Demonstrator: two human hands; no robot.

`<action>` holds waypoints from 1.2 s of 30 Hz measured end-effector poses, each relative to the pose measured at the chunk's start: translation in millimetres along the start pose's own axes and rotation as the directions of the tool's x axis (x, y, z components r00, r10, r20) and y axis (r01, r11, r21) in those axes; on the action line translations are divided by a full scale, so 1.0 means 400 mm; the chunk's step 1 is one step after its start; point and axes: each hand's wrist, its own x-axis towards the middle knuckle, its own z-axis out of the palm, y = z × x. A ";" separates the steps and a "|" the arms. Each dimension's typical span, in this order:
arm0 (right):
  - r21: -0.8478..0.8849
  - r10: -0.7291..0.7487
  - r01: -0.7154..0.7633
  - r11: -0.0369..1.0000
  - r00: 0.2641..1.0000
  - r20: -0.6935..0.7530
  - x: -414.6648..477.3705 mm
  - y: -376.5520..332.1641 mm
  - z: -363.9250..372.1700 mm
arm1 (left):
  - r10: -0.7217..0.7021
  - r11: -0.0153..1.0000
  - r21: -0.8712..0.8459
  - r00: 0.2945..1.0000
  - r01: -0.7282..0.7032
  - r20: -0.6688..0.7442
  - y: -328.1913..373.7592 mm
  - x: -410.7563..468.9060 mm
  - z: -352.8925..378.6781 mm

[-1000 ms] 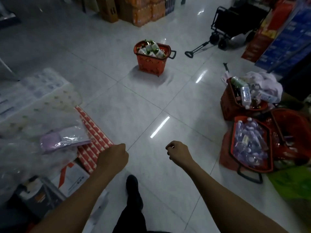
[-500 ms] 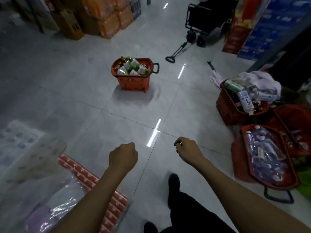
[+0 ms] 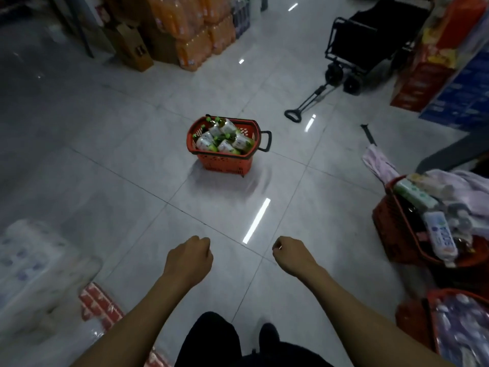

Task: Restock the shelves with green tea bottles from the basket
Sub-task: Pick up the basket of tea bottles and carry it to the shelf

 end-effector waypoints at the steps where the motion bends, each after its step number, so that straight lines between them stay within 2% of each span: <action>1: -0.007 -0.012 0.012 1.000 1.000 0.004 0.052 -0.032 -0.020 | -0.024 1.000 -0.014 1.000 0.023 -0.009 -0.025 0.048 -0.012; 6: -0.020 -0.032 0.033 0.999 0.999 0.043 0.313 -0.200 -0.104 | -0.090 0.992 -0.087 0.996 0.088 -0.020 -0.149 0.326 -0.060; 9: -0.020 -0.017 0.017 1.000 0.999 0.036 0.471 -0.308 -0.159 | -0.142 0.968 -0.216 0.988 0.128 -0.051 -0.225 0.518 -0.102; 13: -0.008 0.055 -0.055 0.998 0.998 0.015 0.663 -0.440 -0.264 | -0.167 0.946 -0.276 0.985 0.170 0.033 -0.304 0.739 -0.173; 18: 0.125 0.102 -0.097 0.987 0.994 -0.031 0.904 -0.561 -0.404 | -0.175 0.931 -0.303 0.978 0.201 0.111 -0.362 1.037 -0.287; 23: 0.265 0.255 -0.238 0.934 0.966 -0.032 1.199 -0.570 -0.492 | -0.206 0.900 -0.347 0.959 0.264 0.194 -0.395 1.368 -0.330; 27: 0.391 0.365 -0.345 0.853 0.931 0.024 1.462 -0.558 -0.508 | -0.296 0.817 -0.425 0.916 0.390 0.272 -0.397 1.639 -0.293; 32: 0.498 0.481 -0.453 0.739 0.873 0.081 1.760 -0.515 -0.471 | -0.380 0.712 -0.486 0.860 0.507 0.340 -0.424 1.956 -0.161; 36: 0.576 0.549 -0.486 0.658 0.833 0.075 2.005 -0.456 -0.394 | -0.479 0.582 -0.542 0.794 0.607 0.375 -0.506 2.159 -0.013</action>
